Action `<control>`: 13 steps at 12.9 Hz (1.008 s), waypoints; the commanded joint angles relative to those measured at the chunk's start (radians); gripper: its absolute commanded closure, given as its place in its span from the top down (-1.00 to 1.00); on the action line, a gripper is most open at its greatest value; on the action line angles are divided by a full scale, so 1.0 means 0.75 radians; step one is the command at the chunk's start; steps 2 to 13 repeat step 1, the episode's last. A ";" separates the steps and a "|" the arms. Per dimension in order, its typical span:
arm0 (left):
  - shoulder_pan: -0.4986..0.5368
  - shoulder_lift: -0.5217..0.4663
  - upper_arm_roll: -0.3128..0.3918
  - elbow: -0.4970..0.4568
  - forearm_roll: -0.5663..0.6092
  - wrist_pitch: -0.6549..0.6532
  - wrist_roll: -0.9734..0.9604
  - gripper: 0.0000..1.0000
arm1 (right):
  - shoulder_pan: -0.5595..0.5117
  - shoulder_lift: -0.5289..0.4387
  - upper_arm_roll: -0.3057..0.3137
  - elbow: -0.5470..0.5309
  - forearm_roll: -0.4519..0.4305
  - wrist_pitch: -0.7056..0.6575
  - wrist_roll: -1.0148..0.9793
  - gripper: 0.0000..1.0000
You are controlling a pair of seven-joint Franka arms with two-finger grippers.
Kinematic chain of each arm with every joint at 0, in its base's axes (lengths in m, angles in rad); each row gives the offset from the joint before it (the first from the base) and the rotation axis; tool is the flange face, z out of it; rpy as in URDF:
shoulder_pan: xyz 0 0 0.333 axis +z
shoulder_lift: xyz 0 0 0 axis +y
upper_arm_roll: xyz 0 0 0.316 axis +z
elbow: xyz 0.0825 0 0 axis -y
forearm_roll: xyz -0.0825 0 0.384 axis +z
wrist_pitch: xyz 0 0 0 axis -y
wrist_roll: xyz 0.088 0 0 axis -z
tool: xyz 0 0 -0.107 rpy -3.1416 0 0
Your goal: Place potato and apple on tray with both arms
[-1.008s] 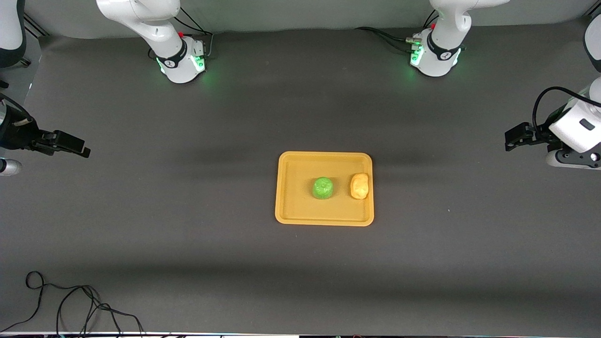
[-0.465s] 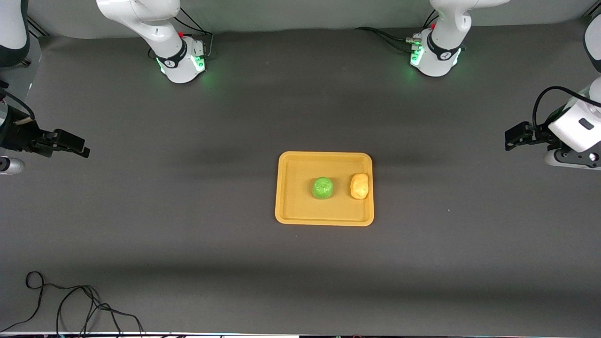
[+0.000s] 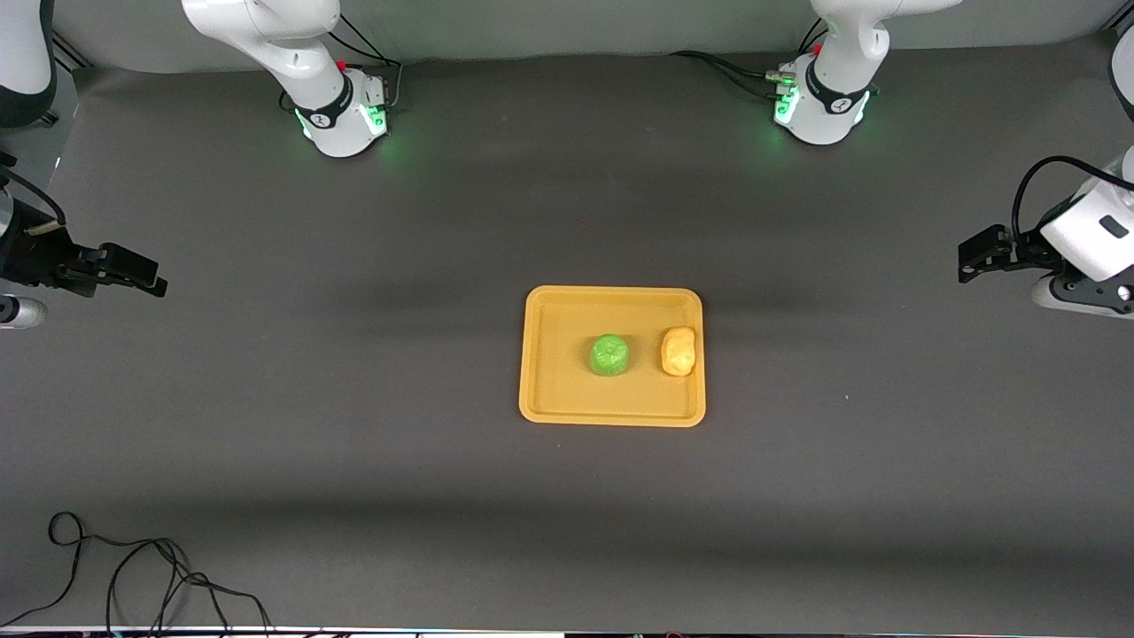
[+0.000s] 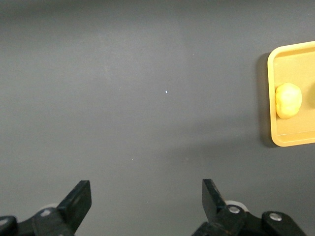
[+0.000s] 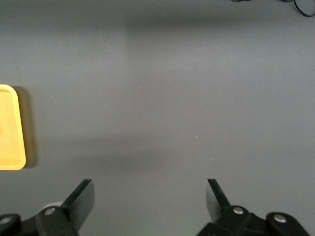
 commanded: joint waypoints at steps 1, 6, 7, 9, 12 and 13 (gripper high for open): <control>0.002 -0.008 -0.001 0.016 -0.011 -0.033 0.024 1.00 | -0.008 -0.018 0.007 -0.013 -0.029 0.013 -0.011 1.00; 0.002 -0.008 -0.001 0.016 -0.011 -0.033 0.024 1.00 | -0.008 -0.018 0.007 -0.013 -0.029 0.013 -0.011 1.00; 0.002 -0.008 -0.001 0.016 -0.011 -0.033 0.024 1.00 | -0.008 -0.018 0.007 -0.013 -0.029 0.013 -0.011 1.00; 0.002 -0.008 -0.001 0.016 -0.011 -0.033 0.024 1.00 | -0.008 -0.018 0.007 -0.013 -0.029 0.013 -0.011 1.00; 0.002 -0.008 -0.001 0.016 -0.011 -0.033 0.024 1.00 | -0.008 -0.018 0.007 -0.013 -0.029 0.013 -0.011 1.00; 0.002 -0.008 -0.001 0.016 -0.011 -0.033 0.024 1.00 | -0.008 -0.018 0.007 -0.013 -0.029 0.013 -0.011 1.00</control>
